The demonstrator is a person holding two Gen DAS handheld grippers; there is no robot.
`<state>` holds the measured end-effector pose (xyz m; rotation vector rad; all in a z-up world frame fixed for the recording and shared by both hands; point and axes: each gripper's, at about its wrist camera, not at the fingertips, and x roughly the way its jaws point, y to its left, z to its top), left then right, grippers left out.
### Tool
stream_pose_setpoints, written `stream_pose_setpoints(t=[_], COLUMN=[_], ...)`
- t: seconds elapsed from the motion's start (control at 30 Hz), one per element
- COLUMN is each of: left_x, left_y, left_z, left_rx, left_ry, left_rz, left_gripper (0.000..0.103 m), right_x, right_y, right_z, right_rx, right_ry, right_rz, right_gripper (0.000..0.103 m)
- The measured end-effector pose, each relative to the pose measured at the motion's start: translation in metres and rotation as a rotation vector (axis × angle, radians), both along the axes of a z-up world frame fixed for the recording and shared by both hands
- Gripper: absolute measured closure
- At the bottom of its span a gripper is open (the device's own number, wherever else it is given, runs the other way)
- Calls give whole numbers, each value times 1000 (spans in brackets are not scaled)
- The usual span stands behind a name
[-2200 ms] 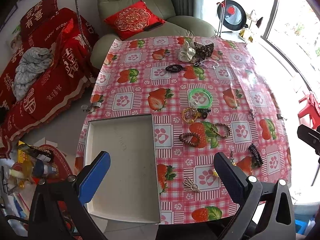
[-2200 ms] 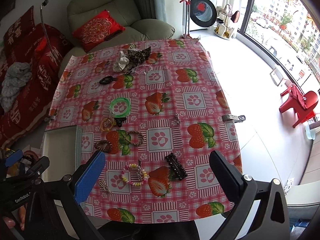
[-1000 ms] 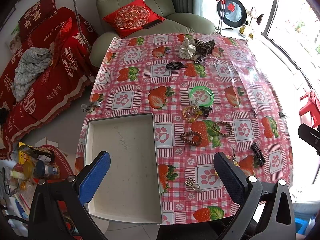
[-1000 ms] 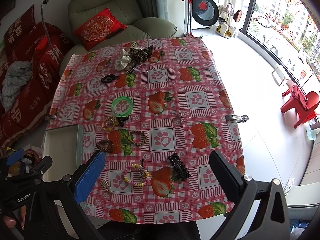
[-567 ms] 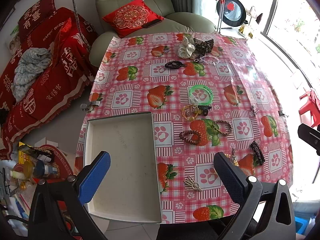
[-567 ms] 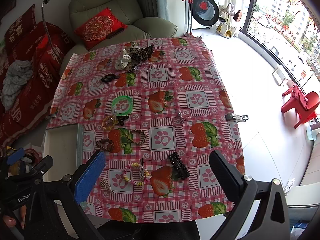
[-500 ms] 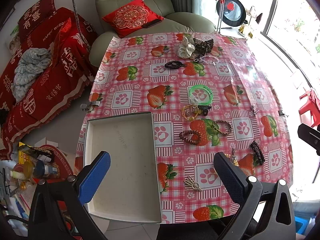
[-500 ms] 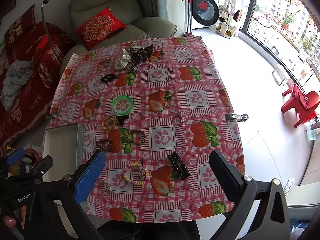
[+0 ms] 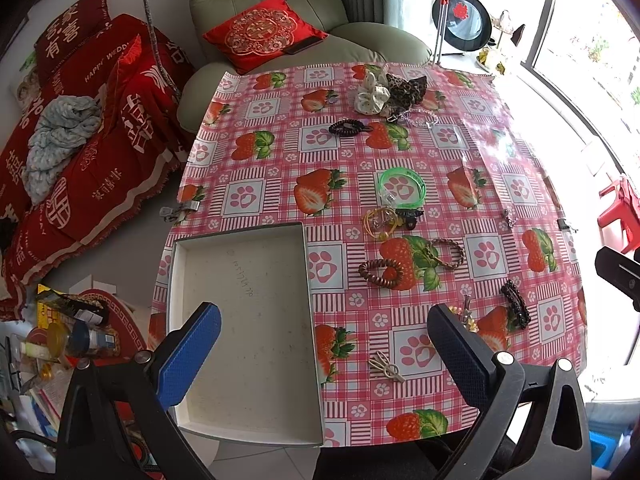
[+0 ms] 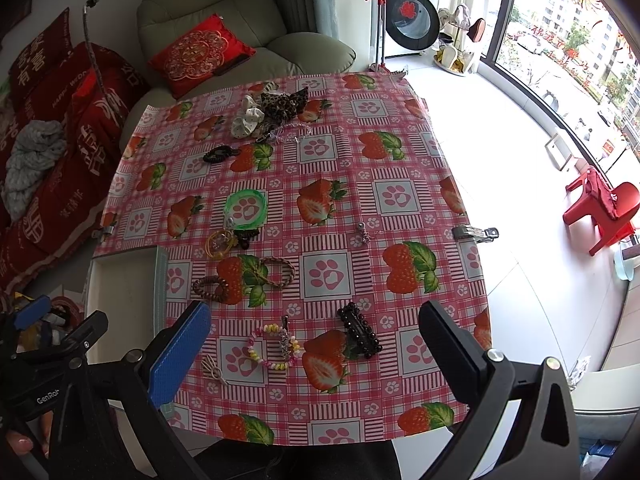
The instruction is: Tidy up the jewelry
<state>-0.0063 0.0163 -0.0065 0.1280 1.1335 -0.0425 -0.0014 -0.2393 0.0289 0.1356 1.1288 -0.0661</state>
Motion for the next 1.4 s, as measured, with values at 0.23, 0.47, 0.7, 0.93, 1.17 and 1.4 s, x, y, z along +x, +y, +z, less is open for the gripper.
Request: stream_pose_setpoints(t=[0.23, 0.47, 0.7, 0.93, 1.17, 1.4], left_x=[-1, -6, 3, 8, 16, 29], left_y=[-1, -4, -7, -10, -11, -19], left_z=[-2, -7, -6, -7, -17, -44], left_rx=[1, 3, 9, 14, 9, -4], left_ry=[3, 12, 35, 51, 85, 127], left_rz=[0, -3, -7, -15, -17, -34], left_gripper=[0, 0, 0, 0, 0, 0], right_x=[1, 0, -1, 3, 7, 10], right_y=[0, 2, 3, -3, -7, -16], right_z=[-1, -3, -11, -13, -21, -46], right_rx=[-1, -1, 2, 9, 15, 30], right_ry=[1, 6, 21, 33, 63, 121], right_rz=[1, -1, 0, -4, -6, -16], right_gripper=[0, 0, 0, 0, 0, 0])
